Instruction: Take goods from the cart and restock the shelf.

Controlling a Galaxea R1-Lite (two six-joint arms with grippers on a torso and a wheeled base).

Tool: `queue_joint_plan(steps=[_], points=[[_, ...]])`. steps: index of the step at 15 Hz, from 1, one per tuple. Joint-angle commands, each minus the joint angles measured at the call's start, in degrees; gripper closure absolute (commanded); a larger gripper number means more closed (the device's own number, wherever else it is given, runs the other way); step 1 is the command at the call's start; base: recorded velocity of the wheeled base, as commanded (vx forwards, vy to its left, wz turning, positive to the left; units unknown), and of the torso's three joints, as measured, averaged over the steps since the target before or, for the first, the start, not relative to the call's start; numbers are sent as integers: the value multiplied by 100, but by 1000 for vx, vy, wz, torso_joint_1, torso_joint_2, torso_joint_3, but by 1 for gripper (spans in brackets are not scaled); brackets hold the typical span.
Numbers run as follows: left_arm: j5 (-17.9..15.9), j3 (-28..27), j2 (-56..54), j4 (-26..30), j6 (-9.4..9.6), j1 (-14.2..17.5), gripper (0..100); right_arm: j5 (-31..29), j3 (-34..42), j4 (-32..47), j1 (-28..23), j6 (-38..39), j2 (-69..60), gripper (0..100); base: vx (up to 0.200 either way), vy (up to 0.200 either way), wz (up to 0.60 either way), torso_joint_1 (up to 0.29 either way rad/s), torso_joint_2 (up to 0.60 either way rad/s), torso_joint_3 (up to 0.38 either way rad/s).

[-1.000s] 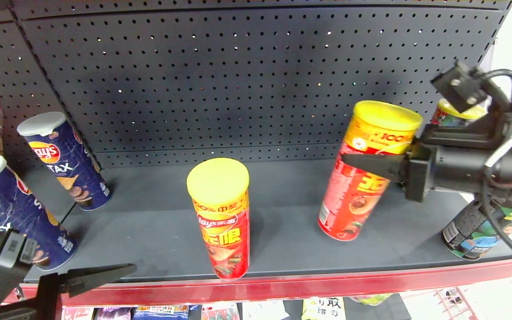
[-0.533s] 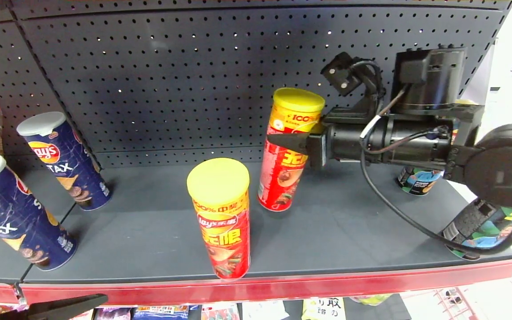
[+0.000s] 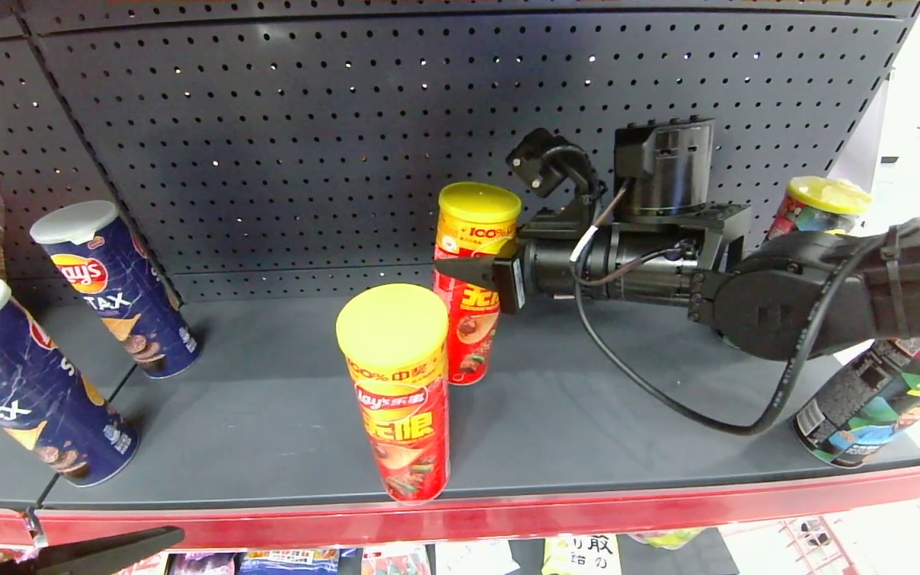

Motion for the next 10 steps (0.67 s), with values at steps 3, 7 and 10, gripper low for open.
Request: queue_joint_plan(steps=[3,7,10], points=[[1,7,24,10,0,0,0,21,21,0,-3,-170,144,100,0,0,0,0,0,0],[1,7,24,10,0,0,0,3,92,0,-3,-188,135,0,0,0,0,0,0,0],[1,7,33,10,0,0,0,-41,364,0,6,-188,-58,0,0,0,0,0,0,0]])
